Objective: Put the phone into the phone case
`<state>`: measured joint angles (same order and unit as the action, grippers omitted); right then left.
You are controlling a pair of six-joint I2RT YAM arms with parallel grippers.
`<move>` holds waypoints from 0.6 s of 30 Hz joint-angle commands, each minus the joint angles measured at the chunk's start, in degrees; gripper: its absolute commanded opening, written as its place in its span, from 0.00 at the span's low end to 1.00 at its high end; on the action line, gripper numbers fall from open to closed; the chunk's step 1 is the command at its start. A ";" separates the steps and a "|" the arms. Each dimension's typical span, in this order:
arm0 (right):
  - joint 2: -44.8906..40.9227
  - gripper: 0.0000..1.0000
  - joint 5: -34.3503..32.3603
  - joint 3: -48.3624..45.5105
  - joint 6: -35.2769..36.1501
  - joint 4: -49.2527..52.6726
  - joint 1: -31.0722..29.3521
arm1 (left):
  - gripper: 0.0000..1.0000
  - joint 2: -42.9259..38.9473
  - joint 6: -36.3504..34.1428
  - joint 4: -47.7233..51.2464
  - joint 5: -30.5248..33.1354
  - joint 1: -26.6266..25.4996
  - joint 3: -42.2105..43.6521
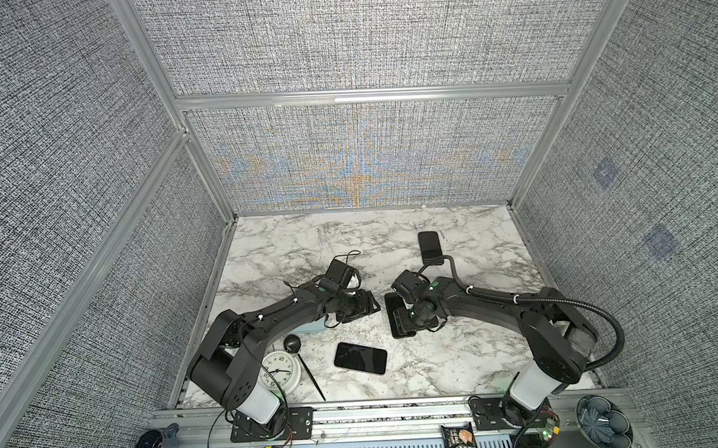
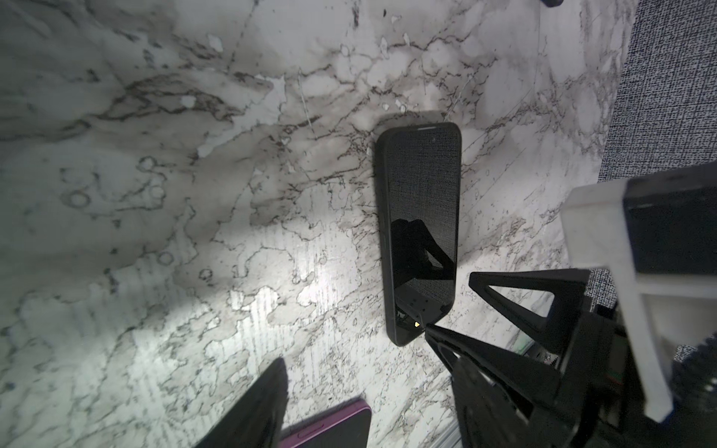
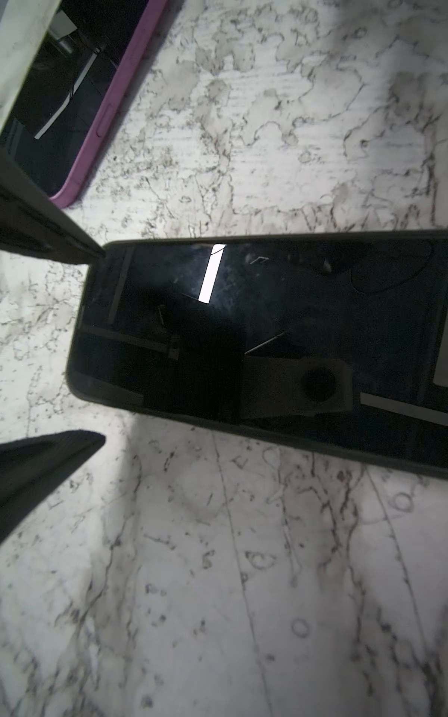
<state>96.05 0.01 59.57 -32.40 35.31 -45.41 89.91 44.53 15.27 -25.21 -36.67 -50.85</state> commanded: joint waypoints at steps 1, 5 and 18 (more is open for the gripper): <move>0.90 0.71 -1.87 1.42 -0.70 1.59 -0.84 | 0.70 0.20 -0.76 0.28 -0.31 0.08 0.50; 1.86 0.72 -3.65 2.98 -1.15 3.13 -1.61 | 0.72 -0.41 -0.17 -0.94 -0.41 0.19 1.69; 3.57 0.99 -6.08 5.09 -4.14 6.25 -2.06 | 0.82 -5.77 -0.07 -0.55 2.35 1.90 5.99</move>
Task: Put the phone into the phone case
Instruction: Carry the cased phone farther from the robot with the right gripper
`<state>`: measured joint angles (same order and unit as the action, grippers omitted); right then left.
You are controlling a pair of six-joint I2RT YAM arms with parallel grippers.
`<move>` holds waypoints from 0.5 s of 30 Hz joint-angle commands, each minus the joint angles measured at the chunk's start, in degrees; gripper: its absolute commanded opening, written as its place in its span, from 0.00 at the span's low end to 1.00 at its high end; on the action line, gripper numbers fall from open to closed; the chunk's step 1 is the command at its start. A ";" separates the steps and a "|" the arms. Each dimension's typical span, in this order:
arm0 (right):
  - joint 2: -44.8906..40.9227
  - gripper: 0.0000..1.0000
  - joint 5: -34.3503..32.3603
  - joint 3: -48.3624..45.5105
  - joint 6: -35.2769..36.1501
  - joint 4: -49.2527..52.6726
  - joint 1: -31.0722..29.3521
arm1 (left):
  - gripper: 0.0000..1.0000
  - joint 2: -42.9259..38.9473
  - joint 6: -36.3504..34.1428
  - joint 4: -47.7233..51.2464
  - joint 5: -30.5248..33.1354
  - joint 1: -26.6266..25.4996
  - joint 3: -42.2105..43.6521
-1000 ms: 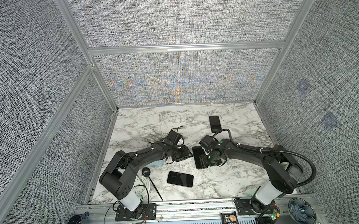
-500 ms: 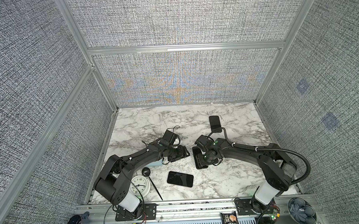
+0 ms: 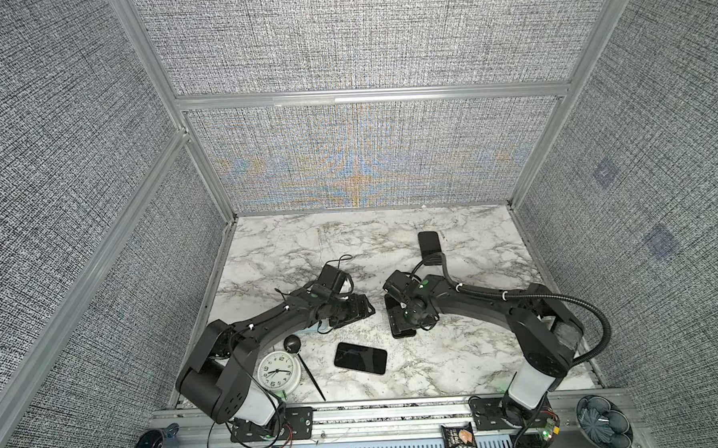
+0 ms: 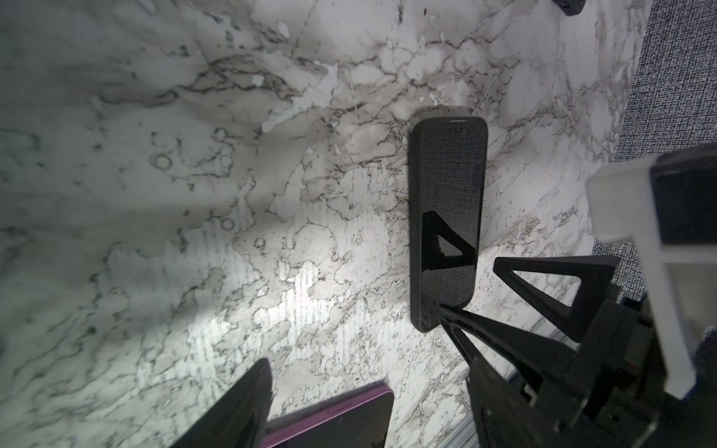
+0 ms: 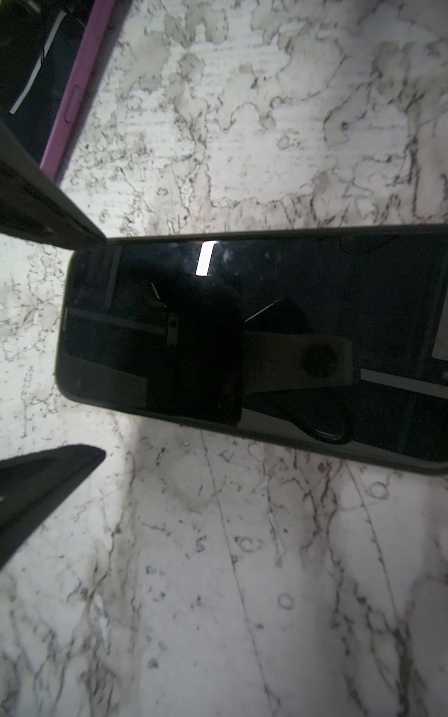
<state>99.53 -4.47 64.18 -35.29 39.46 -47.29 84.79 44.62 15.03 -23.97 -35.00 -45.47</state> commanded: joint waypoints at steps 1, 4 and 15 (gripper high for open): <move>-0.16 0.99 -2.61 0.59 -2.48 2.56 -0.22 | 0.83 -0.84 -0.15 -0.34 1.19 0.26 0.81; -1.82 0.99 -3.59 -0.84 -4.57 1.12 -0.17 | 0.82 -1.08 -0.15 -0.78 1.16 0.29 1.26; 0.49 0.99 -1.96 0.95 -3.55 -0.46 -0.26 | 0.83 -2.87 -0.24 -0.10 1.81 0.52 2.45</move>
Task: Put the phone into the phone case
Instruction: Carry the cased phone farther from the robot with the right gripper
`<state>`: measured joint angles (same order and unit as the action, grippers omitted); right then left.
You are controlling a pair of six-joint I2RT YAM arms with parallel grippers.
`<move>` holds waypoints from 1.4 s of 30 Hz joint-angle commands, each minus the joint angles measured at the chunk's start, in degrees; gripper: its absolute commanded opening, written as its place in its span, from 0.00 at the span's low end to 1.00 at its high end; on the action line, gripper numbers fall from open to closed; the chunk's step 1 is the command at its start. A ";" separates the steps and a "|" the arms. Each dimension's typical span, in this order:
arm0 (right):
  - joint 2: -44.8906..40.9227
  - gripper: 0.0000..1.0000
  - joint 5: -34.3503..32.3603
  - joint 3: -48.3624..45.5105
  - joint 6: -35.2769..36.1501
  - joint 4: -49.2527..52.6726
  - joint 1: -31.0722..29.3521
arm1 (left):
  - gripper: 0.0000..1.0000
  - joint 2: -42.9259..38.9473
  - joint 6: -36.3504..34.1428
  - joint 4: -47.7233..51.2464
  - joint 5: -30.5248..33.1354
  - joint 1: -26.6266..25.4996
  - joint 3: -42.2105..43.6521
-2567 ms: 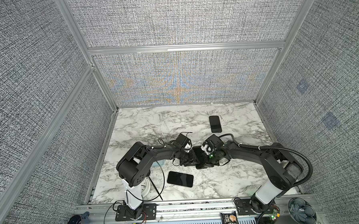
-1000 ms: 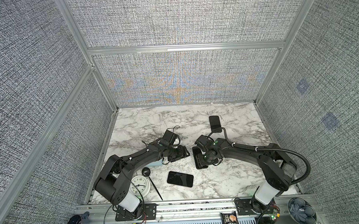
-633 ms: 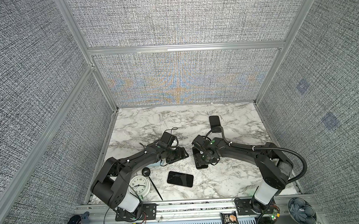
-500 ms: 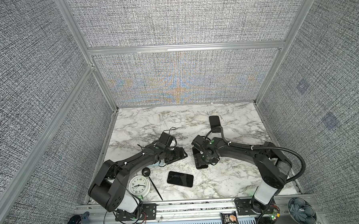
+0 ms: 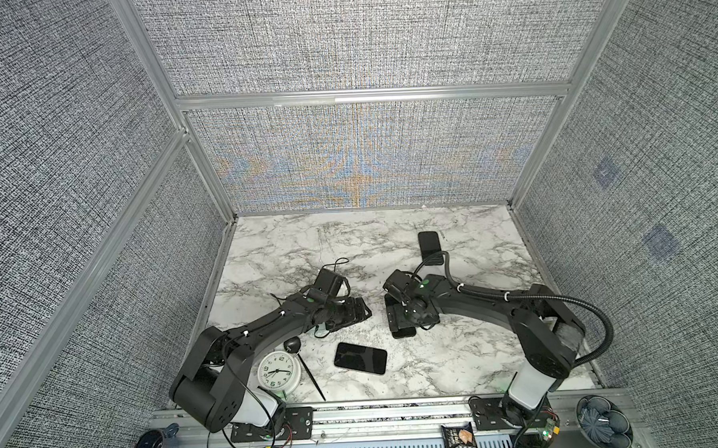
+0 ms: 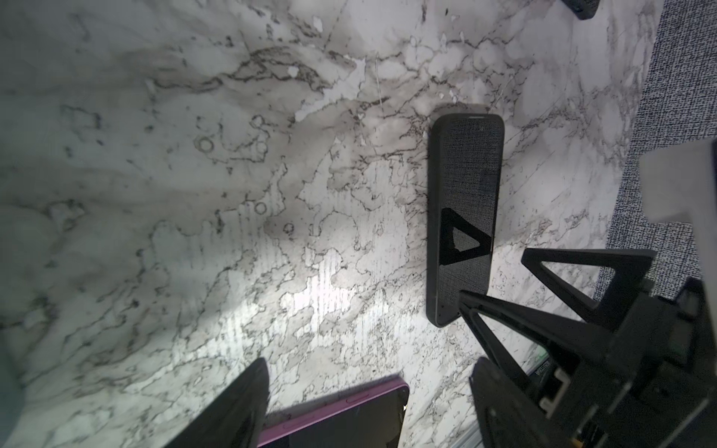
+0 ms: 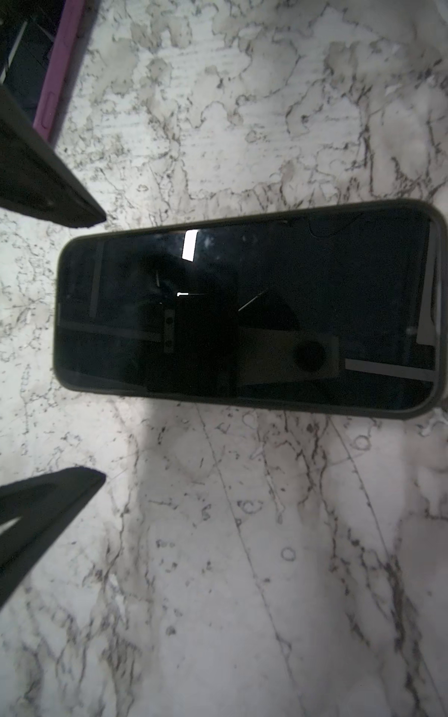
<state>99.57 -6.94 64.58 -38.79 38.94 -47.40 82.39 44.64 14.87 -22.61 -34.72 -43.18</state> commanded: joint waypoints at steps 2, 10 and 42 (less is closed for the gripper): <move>0.69 0.98 0.52 0.72 -0.13 -0.17 -0.24 | 0.82 -0.79 -0.27 0.34 0.52 0.24 0.31; 2.60 0.96 0.53 1.52 0.01 -0.77 -0.41 | 0.82 -0.47 0.35 1.97 0.93 0.44 0.07; 3.17 0.70 -5.45 2.29 0.79 -0.85 1.21 | 0.81 1.21 -0.28 3.38 1.80 0.60 -2.08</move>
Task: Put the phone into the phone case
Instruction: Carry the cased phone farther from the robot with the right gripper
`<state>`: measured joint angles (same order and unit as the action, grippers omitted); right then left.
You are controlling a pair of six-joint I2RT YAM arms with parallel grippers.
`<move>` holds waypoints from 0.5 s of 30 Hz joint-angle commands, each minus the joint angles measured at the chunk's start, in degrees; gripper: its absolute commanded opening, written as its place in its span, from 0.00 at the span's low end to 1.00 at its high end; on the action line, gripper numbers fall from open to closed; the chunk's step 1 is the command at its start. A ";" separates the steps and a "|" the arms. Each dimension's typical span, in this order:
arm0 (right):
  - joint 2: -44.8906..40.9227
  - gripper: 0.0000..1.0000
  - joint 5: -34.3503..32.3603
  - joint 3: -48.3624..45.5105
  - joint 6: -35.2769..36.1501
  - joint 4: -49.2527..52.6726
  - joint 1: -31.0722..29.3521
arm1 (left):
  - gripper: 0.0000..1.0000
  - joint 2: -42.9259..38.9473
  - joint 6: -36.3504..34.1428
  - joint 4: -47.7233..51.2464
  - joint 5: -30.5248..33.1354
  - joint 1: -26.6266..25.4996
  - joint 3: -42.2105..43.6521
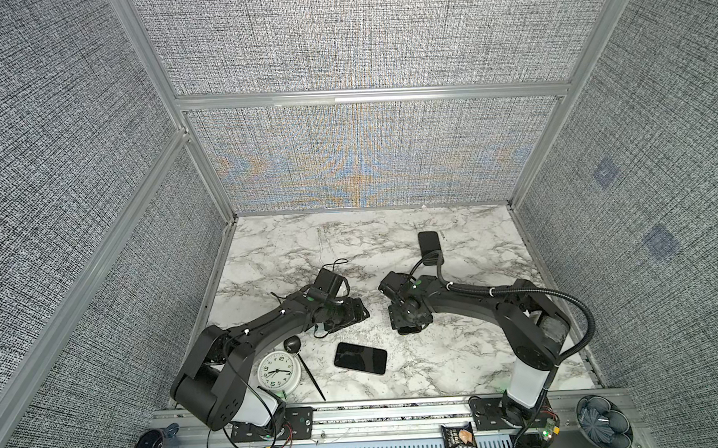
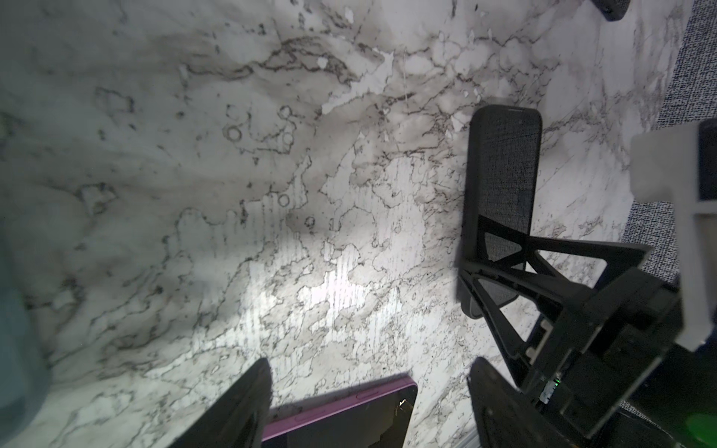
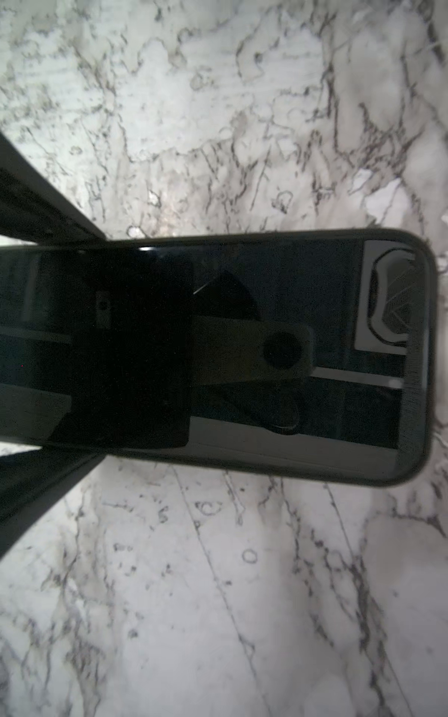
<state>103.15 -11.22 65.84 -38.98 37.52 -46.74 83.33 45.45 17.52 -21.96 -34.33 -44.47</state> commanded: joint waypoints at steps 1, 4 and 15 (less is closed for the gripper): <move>-0.45 0.70 -1.17 1.49 1.45 0.52 1.20 | 0.81 0.64 -1.40 0.93 1.10 0.39 -1.33; 0.38 0.70 -1.17 3.49 2.96 0.69 3.08 | 0.81 2.14 -1.80 2.75 1.29 1.00 -3.87; 8.92 0.68 -0.06 18.23 10.49 2.35 13.32 | 0.81 9.34 -7.93 11.01 1.76 3.89 -15.62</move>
<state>110.63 -11.25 81.19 -31.38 39.22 -34.70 91.74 40.18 25.82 -20.49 -31.00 -58.54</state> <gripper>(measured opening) 0.749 0.813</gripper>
